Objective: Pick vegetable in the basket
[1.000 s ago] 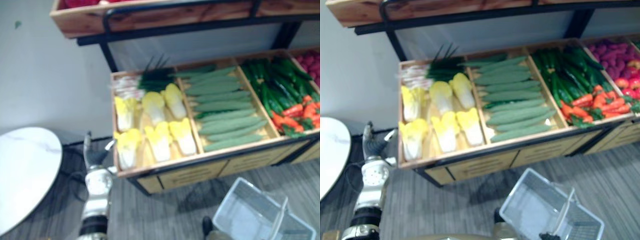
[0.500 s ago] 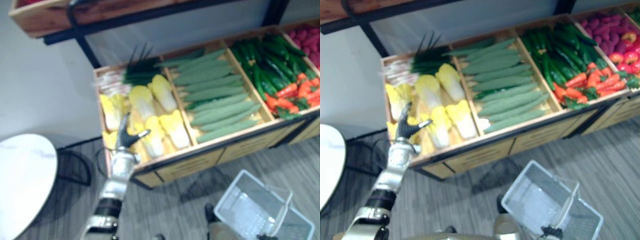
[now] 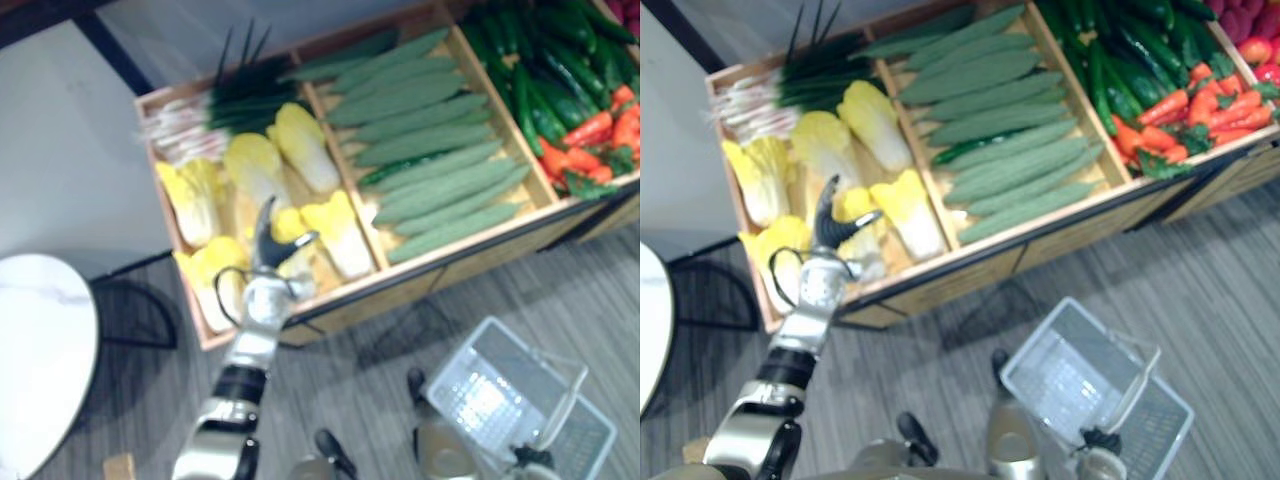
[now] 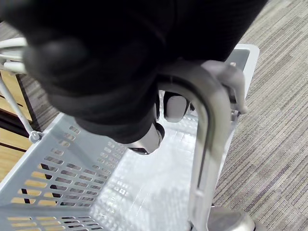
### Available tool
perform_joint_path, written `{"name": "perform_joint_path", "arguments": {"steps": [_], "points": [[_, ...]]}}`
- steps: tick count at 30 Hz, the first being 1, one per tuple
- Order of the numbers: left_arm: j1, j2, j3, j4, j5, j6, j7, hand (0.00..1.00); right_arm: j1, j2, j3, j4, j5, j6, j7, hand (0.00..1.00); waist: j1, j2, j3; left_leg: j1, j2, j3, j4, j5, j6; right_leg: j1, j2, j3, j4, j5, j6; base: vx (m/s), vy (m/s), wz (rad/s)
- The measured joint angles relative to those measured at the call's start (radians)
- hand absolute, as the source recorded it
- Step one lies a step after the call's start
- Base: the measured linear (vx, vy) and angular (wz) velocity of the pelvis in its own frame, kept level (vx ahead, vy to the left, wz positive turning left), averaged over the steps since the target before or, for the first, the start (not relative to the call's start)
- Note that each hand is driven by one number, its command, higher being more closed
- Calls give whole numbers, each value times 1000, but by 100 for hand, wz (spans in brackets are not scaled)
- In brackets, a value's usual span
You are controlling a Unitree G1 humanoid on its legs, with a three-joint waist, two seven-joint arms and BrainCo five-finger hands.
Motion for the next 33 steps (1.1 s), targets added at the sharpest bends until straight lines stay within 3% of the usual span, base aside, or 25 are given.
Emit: {"name": "perform_joint_path", "arguments": {"steps": [10, 17, 26, 33], "points": [[0, -35, 12, -5, 0, 11, 23, 0, 4, 10, 7, -34, 13, 1, -8, 100, 7, -6, 9, -18, -3, 29, -1, 1, 2, -39, -9, 11, 27, -6, 2, -48, -27, -2], [1, -49, 13, -42, 0, 18, 33, 0, 3, 9, 9, -48, 16, 1, -11, 100, 28, -4, 42, -27, -3, 38, 1, 3, 4, -64, -10, 13, 60, -18, 5, -13, -12, 0], [-21, -47, 13, -33, 1, 35, 41, 0, -13, 9, 18, -82, 43, 0, -23, 100, 28, -4, 69, -87, -16, 57, 0, 19, 16, -137, -29, 5, 103, -32, 8, -18, -10, 6], [-39, -46, 4, -21, 89, 76, 37, 0, -18, 8, 47, -94, 54, -1, -25, 100, 27, -1, 79, -94, -20, 79, -1, 23, 13, -150, -33, 10, 108, -32, 9, -5, -5, -2]]}}
